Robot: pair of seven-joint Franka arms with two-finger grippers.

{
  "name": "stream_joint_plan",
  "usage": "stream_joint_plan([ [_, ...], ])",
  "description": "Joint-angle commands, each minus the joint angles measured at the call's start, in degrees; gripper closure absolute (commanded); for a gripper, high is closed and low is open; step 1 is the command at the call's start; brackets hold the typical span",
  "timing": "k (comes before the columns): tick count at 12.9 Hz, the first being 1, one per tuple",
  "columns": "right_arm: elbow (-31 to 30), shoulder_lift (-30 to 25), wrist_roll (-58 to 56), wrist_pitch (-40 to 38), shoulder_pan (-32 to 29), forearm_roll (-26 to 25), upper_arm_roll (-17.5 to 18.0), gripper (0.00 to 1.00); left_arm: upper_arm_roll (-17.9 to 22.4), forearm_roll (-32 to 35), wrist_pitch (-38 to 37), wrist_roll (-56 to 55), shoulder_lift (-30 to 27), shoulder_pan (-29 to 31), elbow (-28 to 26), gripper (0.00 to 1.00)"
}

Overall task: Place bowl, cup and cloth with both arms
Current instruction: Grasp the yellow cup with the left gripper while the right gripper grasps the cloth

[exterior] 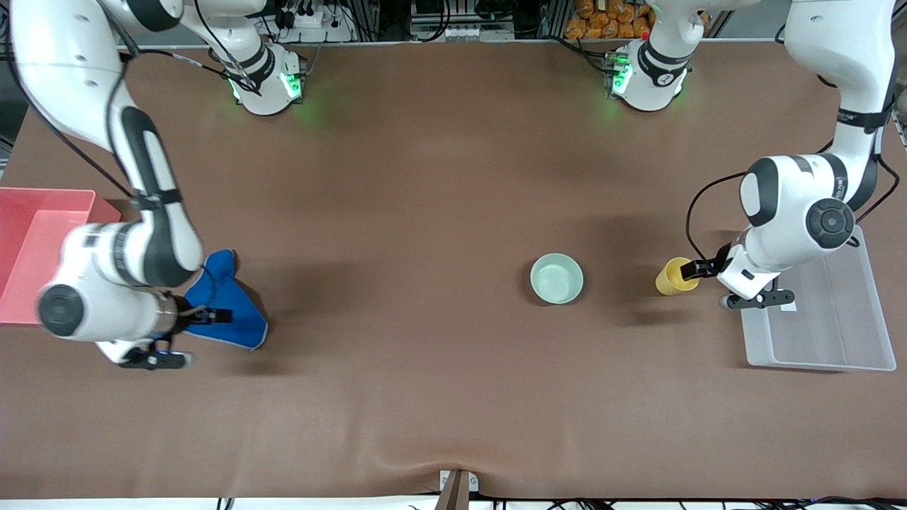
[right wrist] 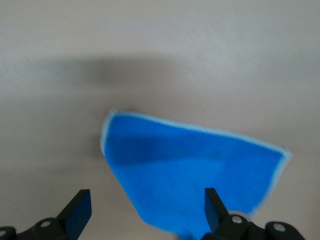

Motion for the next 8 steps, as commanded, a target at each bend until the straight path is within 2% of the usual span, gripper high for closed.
stream_joint_plan([
  [1, 2.0, 2.7, -4.8, 2.2, 0.8, -2.0, -0.4, 0.00, 0.3, -1.1, 1.7, 0.4, -1.1, 0.7, -2.3, 0.22],
  [3, 1.9, 4.1, -17.2, 2.4, 4.7, -7.7, -0.7, 0.00, 0.3, -1.1, 3.7, 0.4, 0.3, 0.5, -2.4, 0.46],
  [4, 1.1, 4.1, -18.0, 1.3, 5.0, -10.3, -0.7, 0.00, 0.3, -1.1, 4.3, 0.4, 0.5, 0.4, -2.7, 0.61],
  [5, 0.6, 4.1, -18.0, 1.2, 4.7, -10.4, -0.7, 0.00, 0.3, -1.1, 4.4, 0.1, 0.6, 0.3, -2.7, 0.66],
  [7, 0.5, 4.2, -18.6, 1.2, 4.2, -10.4, -0.6, 0.00, 0.3, -0.8, 4.3, 0.0, 0.5, 0.3, -3.0, 1.00],
  [8, 0.9, 4.1, -18.0, 1.2, 4.9, -10.4, -0.6, 0.00, 0.3, -0.8, 4.2, -0.1, 0.3, 0.3, -2.9, 1.00],
])
